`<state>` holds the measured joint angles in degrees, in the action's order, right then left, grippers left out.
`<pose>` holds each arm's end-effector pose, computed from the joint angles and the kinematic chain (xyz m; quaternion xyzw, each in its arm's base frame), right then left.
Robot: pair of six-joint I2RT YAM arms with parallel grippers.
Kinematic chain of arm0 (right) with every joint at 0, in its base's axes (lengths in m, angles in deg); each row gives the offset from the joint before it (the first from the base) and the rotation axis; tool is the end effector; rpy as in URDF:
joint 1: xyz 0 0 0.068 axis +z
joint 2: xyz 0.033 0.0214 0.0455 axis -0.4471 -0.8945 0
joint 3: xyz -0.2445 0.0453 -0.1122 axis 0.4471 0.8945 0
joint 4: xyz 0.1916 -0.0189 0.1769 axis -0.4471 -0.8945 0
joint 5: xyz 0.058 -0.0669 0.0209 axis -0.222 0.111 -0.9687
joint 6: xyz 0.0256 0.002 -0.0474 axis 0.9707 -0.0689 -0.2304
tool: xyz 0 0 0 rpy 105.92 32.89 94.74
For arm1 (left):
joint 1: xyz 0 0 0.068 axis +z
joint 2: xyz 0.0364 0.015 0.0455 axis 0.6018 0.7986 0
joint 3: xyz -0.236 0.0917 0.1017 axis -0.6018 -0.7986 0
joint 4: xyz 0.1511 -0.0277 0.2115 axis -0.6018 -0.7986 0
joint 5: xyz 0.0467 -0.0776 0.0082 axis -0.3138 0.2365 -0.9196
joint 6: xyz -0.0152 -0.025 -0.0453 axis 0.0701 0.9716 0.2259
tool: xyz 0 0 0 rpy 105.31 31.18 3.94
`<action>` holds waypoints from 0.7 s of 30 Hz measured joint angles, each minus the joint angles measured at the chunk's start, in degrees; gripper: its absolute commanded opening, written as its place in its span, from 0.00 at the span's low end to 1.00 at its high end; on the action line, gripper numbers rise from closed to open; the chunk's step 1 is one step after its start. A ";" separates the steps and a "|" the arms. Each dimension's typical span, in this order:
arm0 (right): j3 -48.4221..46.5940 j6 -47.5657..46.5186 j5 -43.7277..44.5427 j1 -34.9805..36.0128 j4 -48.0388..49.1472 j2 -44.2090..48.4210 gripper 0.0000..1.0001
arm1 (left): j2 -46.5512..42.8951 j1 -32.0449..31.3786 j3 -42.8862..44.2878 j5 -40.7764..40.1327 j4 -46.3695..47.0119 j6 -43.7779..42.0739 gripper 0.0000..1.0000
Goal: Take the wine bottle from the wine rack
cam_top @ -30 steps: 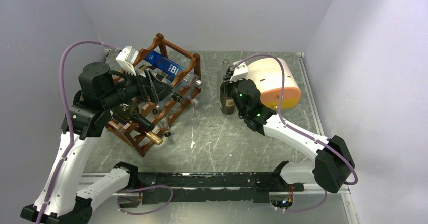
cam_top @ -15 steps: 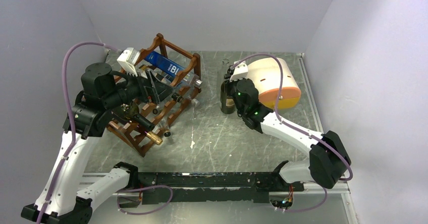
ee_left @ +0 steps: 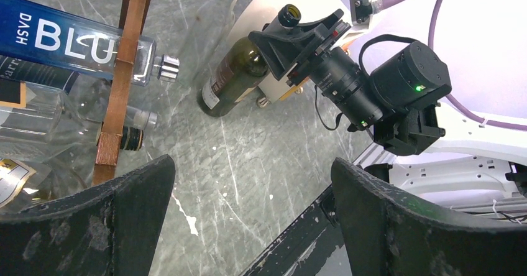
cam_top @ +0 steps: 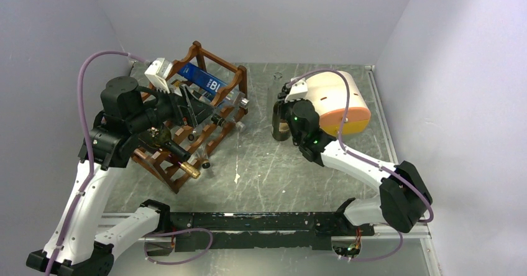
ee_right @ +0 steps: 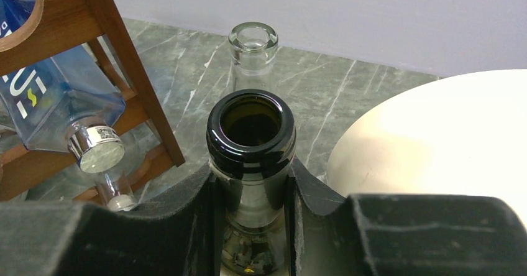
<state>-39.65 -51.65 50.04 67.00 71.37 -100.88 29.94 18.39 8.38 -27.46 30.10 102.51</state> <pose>0.2405 0.1828 0.2892 -0.0966 0.7233 0.0547 0.6815 0.1533 -0.0689 0.4429 0.0996 0.7758 -0.3964 0.4807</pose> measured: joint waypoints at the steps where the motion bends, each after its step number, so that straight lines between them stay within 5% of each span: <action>1: 0.11 0.13 0.13 0.00 0.09 0.04 0.28 | 0.00 0.00 0.00 -0.02 0.07 0.04 0.99; 11: 1.40 0.33 -1.70 -0.02 0.11 5.68 0.72 | 0.02 0.00 0.00 -0.02 0.02 0.15 0.99; 21: -0.37 -0.35 -5.49 -0.04 -4.98 14.32 0.90 | 2.62 0.00 2.78 -3.80 -3.32 0.55 0.99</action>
<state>-40.02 -52.00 44.56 66.96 66.39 -86.56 32.56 18.39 11.16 -31.26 26.78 103.06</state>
